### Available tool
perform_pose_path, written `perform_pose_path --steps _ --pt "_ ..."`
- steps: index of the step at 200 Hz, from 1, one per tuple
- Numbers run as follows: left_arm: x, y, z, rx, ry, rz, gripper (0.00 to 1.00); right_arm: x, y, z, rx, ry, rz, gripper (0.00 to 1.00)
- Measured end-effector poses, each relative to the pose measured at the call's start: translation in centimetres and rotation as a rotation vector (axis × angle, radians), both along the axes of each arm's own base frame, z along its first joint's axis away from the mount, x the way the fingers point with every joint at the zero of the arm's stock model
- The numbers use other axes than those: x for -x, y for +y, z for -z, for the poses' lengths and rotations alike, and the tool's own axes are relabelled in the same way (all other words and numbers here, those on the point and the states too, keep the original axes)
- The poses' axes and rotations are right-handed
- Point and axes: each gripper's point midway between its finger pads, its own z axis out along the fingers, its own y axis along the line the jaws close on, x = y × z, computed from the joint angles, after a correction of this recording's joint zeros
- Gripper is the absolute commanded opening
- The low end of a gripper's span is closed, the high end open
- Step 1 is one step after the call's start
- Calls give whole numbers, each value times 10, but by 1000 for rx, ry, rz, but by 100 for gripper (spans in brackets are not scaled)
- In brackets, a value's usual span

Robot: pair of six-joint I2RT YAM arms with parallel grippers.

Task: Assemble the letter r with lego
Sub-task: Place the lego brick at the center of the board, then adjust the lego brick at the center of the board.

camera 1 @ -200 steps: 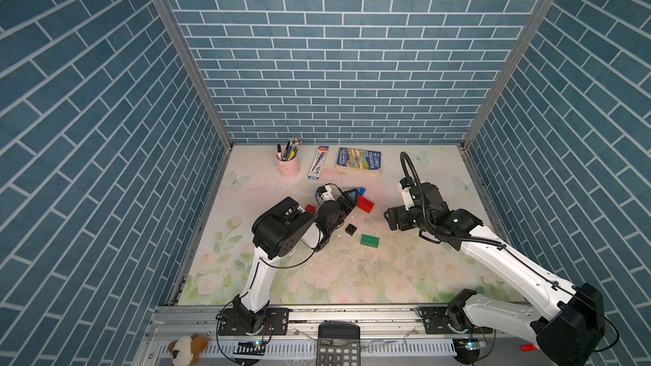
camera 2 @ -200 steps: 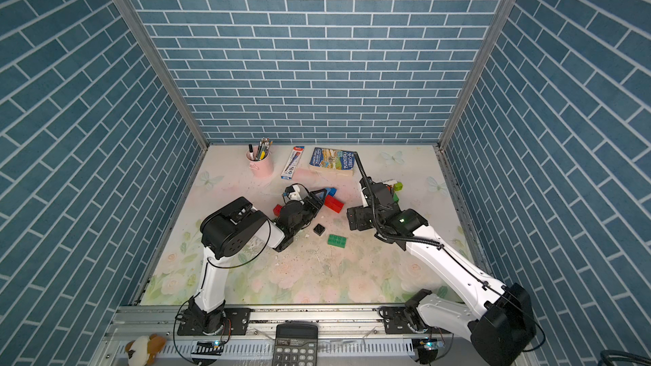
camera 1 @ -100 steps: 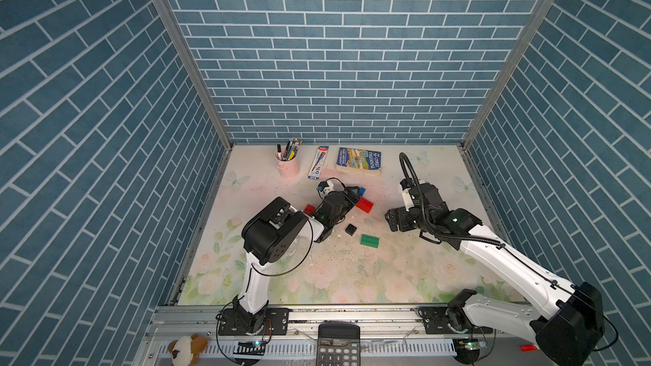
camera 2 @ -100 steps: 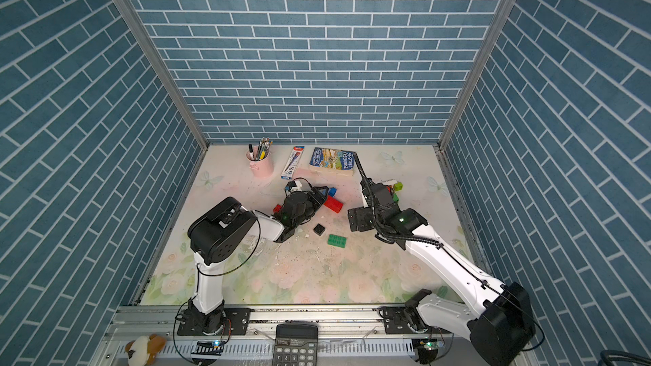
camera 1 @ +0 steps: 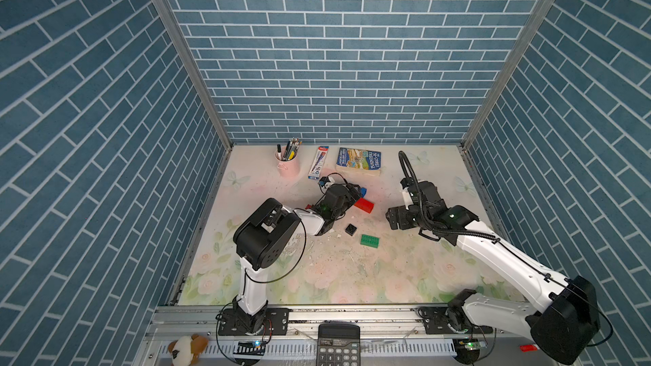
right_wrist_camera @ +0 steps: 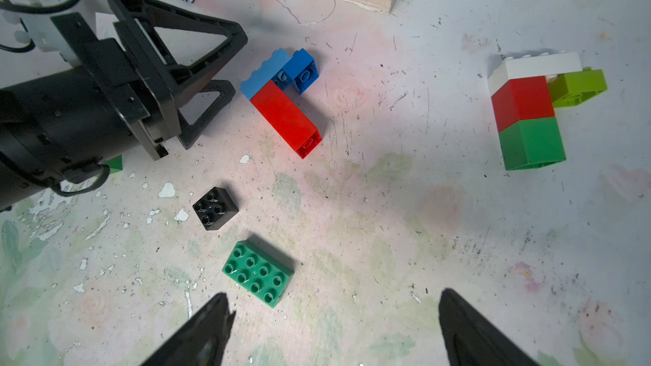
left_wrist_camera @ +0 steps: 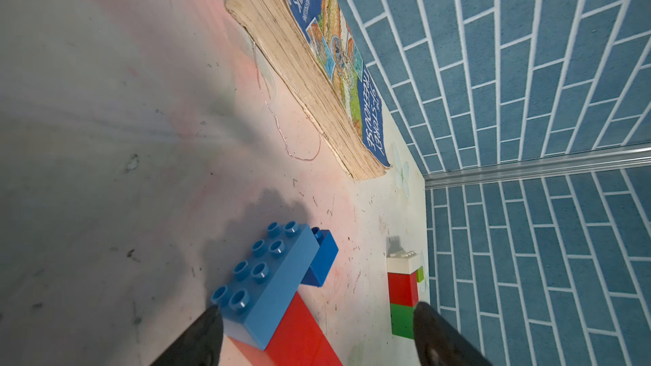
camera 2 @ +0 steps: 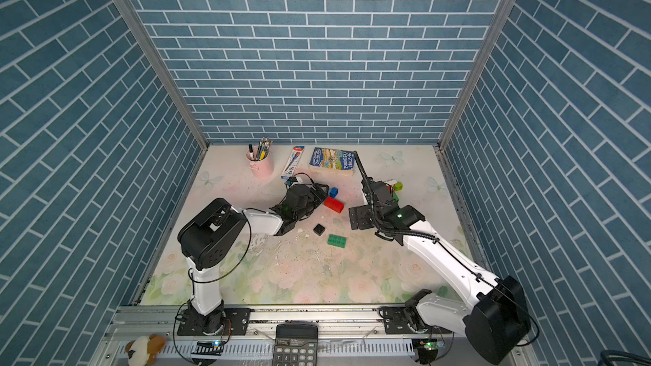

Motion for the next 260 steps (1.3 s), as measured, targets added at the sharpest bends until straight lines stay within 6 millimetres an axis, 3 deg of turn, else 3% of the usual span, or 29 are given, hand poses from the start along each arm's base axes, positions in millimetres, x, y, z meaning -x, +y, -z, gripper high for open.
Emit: perform_pose_path --steps 48,91,175,231,260 --pt "16 5 10 -21 57 4 79 -3 -4 5 4 18 13 92" --pt "23 -4 9 -10 63 33 75 -4 -5 6 -5 26 16 92" --pt "-2 -20 18 -1 66 50 75 -6 -8 8 -3 34 30 92" --pt "-32 -43 1 30 19 81 75 -9 -13 12 1 49 45 92" --pt "-34 -45 2 30 22 90 76 -10 -16 13 1 54 55 92"
